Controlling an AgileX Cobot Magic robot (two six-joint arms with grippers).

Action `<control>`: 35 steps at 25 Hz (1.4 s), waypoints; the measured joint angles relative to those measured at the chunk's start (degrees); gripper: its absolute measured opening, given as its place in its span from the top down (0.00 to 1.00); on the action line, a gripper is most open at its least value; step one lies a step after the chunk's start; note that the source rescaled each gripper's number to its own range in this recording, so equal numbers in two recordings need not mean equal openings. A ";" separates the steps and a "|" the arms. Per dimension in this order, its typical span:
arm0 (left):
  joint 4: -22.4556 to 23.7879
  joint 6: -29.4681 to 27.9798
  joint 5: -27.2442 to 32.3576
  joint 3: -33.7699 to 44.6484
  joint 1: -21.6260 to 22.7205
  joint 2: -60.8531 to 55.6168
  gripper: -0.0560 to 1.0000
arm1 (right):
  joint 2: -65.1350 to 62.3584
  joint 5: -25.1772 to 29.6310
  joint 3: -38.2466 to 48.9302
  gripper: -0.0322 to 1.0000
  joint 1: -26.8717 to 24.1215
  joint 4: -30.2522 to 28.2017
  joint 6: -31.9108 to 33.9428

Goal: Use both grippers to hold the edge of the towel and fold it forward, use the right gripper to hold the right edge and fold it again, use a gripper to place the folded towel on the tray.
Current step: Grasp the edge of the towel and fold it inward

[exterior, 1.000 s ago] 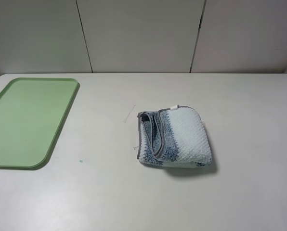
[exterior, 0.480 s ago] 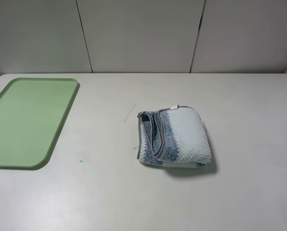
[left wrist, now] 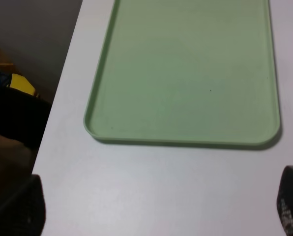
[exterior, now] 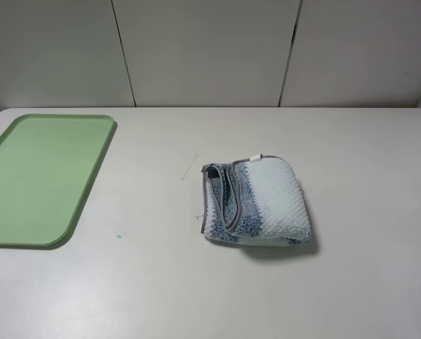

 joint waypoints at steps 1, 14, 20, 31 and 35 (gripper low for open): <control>0.00 0.00 0.00 0.00 0.00 0.00 0.06 | 0.00 0.00 0.00 0.00 0.00 0.00 0.00; -0.03 0.00 -1.98 0.00 0.00 0.00 0.06 | 0.00 0.00 0.00 0.00 0.00 0.00 0.00; -3.92 -0.01 -2.19 0.00 0.00 0.00 0.06 | 0.00 0.00 0.00 0.00 0.00 0.00 0.00; -9.85 0.19 -3.62 -6.17 0.00 15.25 0.00 | 0.00 0.00 0.00 0.00 0.00 0.00 0.00; -13.22 3.00 -4.16 -10.41 0.00 25.99 0.00 | 0.00 0.00 0.00 0.00 0.00 0.00 0.00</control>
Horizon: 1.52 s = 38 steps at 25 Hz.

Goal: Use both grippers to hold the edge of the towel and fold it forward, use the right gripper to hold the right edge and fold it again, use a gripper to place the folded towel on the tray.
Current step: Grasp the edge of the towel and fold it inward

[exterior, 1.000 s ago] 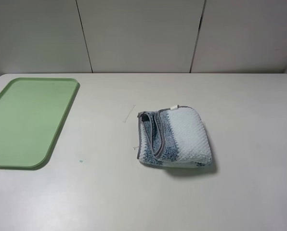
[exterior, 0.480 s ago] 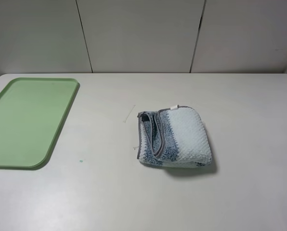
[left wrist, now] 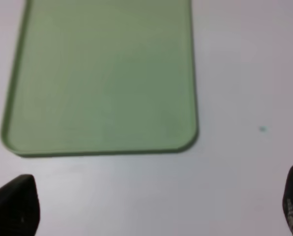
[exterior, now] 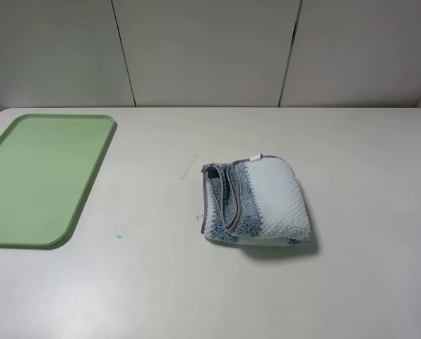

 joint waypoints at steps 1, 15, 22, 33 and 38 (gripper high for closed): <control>-1.15 1.03 -0.13 -0.90 0.00 2.71 0.00 | 0.00 0.00 0.00 0.00 0.00 0.00 0.00; -20.64 11.82 -7.47 -5.24 0.00 31.92 0.00 | 0.00 0.00 0.00 0.00 0.00 0.00 0.00; -22.38 12.63 -15.86 -5.24 -6.27 40.30 0.00 | 0.00 0.00 0.00 0.00 0.00 0.00 0.00; -23.48 6.20 -30.26 -5.50 -22.96 52.42 0.00 | 0.00 0.00 0.00 0.00 0.00 0.00 -0.06; -23.71 4.80 -33.07 -9.30 -28.73 58.55 0.00 | 0.00 0.00 0.00 0.00 0.00 0.00 -0.06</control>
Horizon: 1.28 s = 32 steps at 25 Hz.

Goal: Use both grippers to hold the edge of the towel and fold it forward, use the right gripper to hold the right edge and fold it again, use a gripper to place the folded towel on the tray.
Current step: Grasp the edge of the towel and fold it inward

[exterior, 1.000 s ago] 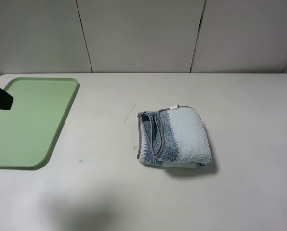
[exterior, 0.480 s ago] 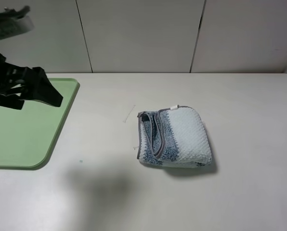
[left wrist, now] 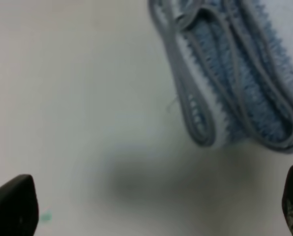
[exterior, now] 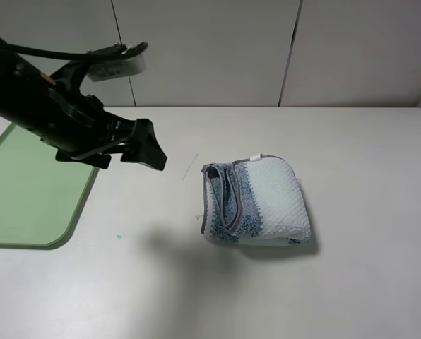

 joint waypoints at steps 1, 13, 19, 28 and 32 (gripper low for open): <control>0.00 -0.18 -0.39 -1.02 -0.84 1.24 0.00 | 0.00 0.00 0.00 0.00 0.00 0.00 0.00; -0.12 -9.51 -3.52 -13.17 -11.11 18.34 0.00 | 0.00 0.00 0.00 0.00 0.00 0.00 0.00; -0.06 -13.84 -4.75 -17.71 -13.31 25.02 0.00 | 0.00 0.00 0.00 0.00 0.00 0.00 0.00; -0.02 -15.58 -5.01 -23.14 -13.43 32.52 0.00 | 0.00 0.00 0.00 0.00 0.00 0.00 0.00; 1.91 -18.49 -4.80 -23.52 -13.48 33.17 0.00 | 0.00 0.00 0.00 0.00 0.00 0.00 0.00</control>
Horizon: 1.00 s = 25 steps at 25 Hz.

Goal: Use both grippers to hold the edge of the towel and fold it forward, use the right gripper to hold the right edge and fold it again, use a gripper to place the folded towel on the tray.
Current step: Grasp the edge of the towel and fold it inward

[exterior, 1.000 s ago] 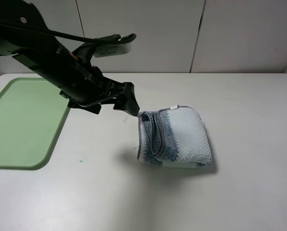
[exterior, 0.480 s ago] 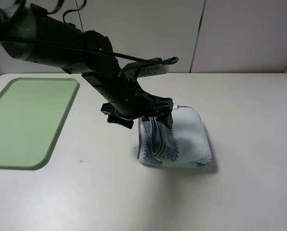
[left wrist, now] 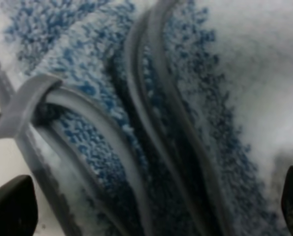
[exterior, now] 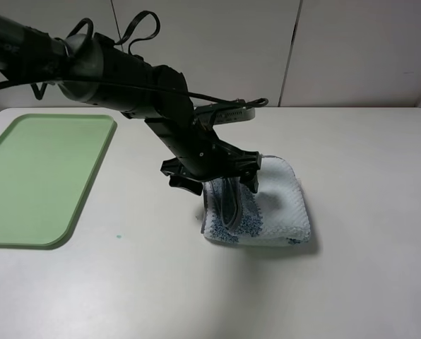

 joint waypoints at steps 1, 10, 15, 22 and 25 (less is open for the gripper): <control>1.34 -1.01 0.00 -0.05 -0.02 0.12 0.00 | 0.00 0.00 0.00 0.00 0.00 0.00 0.00; 6.50 -5.87 -0.85 -0.46 -0.43 3.26 0.00 | 0.00 0.00 0.00 0.00 0.00 0.00 0.00; 6.57 -5.89 -3.07 -0.72 -0.79 4.62 0.00 | 0.00 0.00 0.00 0.00 0.00 0.00 0.00; 6.51 -5.99 -4.85 -1.12 -1.36 6.54 0.00 | 0.00 0.00 0.00 0.00 0.00 0.00 0.00; 6.51 -5.99 -5.74 -1.21 -1.68 6.67 0.00 | 0.00 0.00 0.00 0.00 0.00 0.00 -0.01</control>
